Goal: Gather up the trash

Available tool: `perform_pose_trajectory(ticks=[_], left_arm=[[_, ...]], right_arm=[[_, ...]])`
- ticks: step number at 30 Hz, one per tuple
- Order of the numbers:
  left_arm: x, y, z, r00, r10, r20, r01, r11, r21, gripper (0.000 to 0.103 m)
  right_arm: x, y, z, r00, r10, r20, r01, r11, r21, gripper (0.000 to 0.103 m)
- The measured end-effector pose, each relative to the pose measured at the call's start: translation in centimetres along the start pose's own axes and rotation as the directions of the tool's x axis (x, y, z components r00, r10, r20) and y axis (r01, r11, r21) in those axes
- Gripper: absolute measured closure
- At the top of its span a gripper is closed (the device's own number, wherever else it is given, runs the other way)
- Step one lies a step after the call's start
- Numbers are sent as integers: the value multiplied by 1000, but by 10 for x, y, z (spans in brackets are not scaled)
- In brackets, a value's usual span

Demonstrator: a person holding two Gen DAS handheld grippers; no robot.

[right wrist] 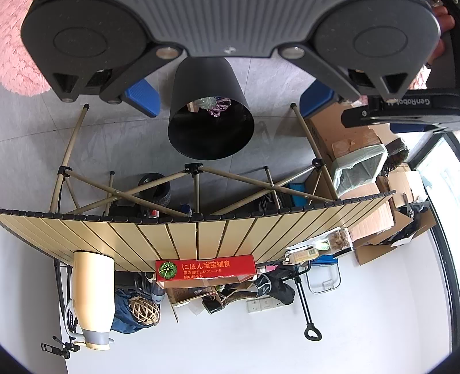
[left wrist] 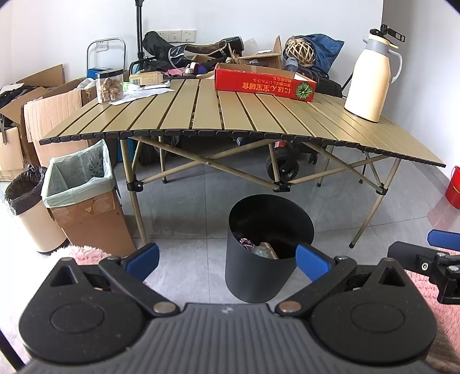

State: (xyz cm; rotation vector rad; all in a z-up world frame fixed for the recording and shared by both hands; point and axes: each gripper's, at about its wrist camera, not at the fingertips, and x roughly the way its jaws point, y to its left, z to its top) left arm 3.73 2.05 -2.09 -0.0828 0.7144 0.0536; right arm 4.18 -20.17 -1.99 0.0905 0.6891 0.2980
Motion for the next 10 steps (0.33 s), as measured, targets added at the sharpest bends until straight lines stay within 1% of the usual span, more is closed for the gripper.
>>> perform_pose_trajectory(ticks=[6,10], left_arm=[[1,0,-2,1000,4,7,-5,1000,3,0],[3,0,-3,1000,-9,5,9,1000,2,0]], right_arm=[[0,1,0,1000,-1,1,1,1000,-1,0],[0,0,0,1000,1,0,-1,1000,0,0]])
